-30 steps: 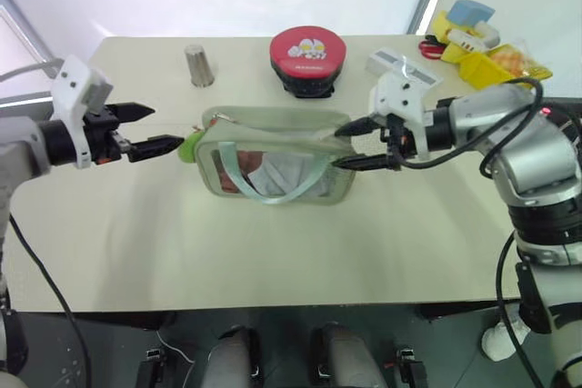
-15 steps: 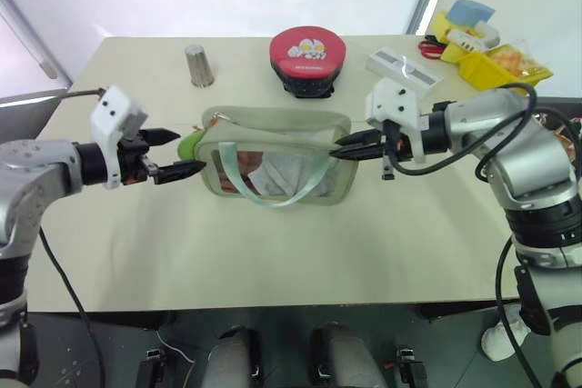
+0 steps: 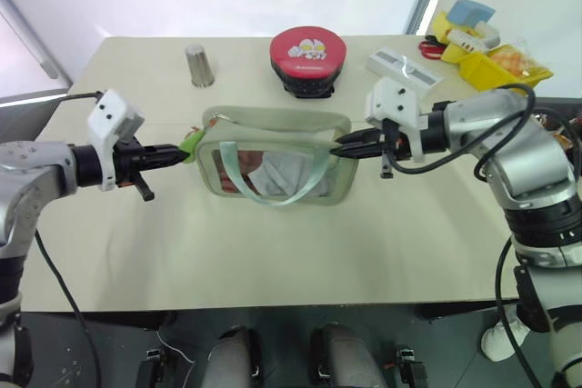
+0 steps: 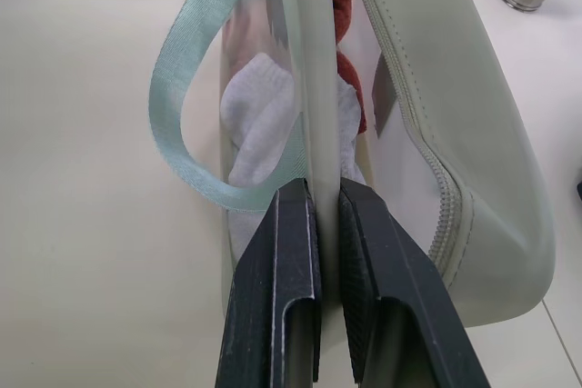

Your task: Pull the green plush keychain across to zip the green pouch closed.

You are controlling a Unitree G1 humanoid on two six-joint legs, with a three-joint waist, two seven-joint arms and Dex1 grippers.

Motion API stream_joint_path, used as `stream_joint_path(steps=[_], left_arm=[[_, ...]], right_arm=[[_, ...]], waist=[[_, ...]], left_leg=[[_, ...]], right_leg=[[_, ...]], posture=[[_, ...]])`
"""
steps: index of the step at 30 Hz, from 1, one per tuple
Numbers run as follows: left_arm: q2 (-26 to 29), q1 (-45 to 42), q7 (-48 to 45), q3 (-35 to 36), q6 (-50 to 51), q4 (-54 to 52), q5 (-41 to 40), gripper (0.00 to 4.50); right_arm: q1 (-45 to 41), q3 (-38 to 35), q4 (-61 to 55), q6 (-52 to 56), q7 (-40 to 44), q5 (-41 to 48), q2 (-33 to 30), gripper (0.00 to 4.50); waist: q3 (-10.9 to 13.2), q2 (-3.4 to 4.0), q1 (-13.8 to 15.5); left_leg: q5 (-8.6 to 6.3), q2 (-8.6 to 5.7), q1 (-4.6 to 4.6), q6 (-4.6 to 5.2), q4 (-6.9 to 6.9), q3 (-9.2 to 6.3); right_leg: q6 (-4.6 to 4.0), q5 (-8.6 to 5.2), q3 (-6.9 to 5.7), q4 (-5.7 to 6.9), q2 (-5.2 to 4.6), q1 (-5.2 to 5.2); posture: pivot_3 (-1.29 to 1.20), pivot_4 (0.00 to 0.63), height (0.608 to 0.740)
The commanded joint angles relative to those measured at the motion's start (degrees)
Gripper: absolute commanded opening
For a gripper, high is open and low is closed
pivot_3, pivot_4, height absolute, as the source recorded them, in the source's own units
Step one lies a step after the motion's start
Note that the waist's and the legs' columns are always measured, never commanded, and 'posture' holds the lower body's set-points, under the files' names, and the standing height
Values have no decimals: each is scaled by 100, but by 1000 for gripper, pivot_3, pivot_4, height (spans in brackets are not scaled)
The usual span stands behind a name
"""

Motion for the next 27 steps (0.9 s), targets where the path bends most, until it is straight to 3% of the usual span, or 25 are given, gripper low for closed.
stream_joint_path(steps=[1, 7, 13, 19, 20, 21, 24, 25, 27], left_arm=[[156, -265, -50, 168, -72, 88, 17, 16], [162, -1171, -205, -108, 186, -137, -210, 16], [-139, -1514, -329, -799, -62, -465, 25, 16], [-567, -1952, -149, -1289, -664, 28, 678, 16], [-624, -2004, -160, -1299, -709, 110, 718, 636], [-653, -2039, -192, -1293, -720, 152, 722, 893], [-657, -2112, -285, -1256, -723, 205, 745, 2363], [-637, -2125, -311, -1235, -716, 212, 749, 2575], [-521, -2095, -391, -1204, -721, 154, 784, 3696]], right_arm=[[-91, -24, -26, -108, -29, -16, 15, 277], [-151, -8, 85, -182, -50, -58, 77, 277], [-226, 37, 210, -263, -75, -116, 184, 277], [-181, 20, 137, -208, -144, -113, 240, 277], [-170, 17, 120, -195, -158, -110, 243, 277], [-163, 14, 108, -184, -169, -109, 244, 277], [-140, -2, 78, -154, -192, -104, 228, 277], [-130, -7, 69, -144, -194, -100, 219, 277], [-95, -11, 58, -150, -171, -97, 183, 277]], waist=[[0, 0, 2], [0, 0, 42], [-2, 2, 67], [-2, 2, 81], [-2, 2, 73], [-2, 2, 68], [-2, 2, 68], [-2, 2, 71], [-2, 2, 72]], left_leg=[[0, 0, 0, 0, 0, 0], [0, 0, 0, 0, 1, 1], [0, 1, 9, 0, 1, 2], [0, 0, 9, 0, 2, 2], [0, 0, 10, 0, 2, 2], [0, 0, 10, 0, 2, 3], [0, 2, 9, 0, 2, 3], [0, 3, 9, 0, 2, 3], [0, 4, 10, 0, 2, 3]], right_leg=[[0, 0, 0, 0, 0, 0], [0, 0, 0, -1, 2, 0], [0, 0, 3, 2, 8, 5], [0, 0, 4, 1, 9, 7], [0, 0, 4, 1, 10, 7], [0, 0, 5, 0, 13, 7], [0, 0, 6, 0, 14, 6], [0, 0, 6, 1, 13, 6], [0, 0, 6, 1, 13, 6]], posture=[[0, 150, 740], [0, 150, 740], [0, 150, 740], [0, 150, 740], [0, 150, 740], [0, 150, 740], [0, 150, 740], [0, 150, 740], [0, 150, 740]])
